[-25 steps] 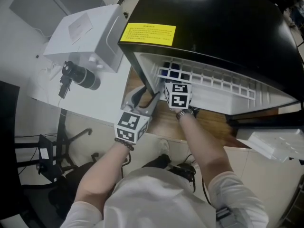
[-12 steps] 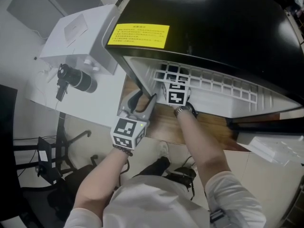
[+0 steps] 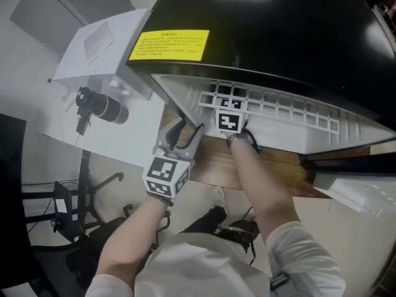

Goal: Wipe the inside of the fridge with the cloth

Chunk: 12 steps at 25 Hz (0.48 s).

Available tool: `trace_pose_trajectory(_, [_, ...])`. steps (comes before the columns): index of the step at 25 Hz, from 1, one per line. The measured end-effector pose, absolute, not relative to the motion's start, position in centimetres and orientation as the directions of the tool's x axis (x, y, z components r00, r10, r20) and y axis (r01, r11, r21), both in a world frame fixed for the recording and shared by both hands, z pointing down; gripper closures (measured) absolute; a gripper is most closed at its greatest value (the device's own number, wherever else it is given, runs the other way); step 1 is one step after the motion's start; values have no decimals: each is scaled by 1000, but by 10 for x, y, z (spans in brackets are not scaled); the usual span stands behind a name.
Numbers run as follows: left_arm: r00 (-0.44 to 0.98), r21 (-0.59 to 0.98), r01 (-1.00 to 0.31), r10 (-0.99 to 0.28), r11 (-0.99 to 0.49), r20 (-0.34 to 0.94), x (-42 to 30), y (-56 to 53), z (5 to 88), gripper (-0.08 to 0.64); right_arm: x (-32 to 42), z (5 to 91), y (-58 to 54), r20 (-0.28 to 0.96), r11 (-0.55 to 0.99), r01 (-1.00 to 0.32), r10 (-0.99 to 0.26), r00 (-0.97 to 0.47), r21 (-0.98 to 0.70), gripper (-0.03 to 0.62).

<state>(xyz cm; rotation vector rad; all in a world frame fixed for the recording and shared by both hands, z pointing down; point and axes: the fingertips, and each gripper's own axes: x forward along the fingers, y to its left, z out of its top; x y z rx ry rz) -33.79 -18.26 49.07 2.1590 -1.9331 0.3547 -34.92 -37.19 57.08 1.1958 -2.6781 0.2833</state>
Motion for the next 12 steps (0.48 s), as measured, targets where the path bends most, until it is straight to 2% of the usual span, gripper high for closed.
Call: trace_pose_trajectory(12, [77, -1, -997, -940, -82, 331, -339, -182, 492, 387, -313, 570, -381, 261, 615, -786, -749, -609, -67, 549])
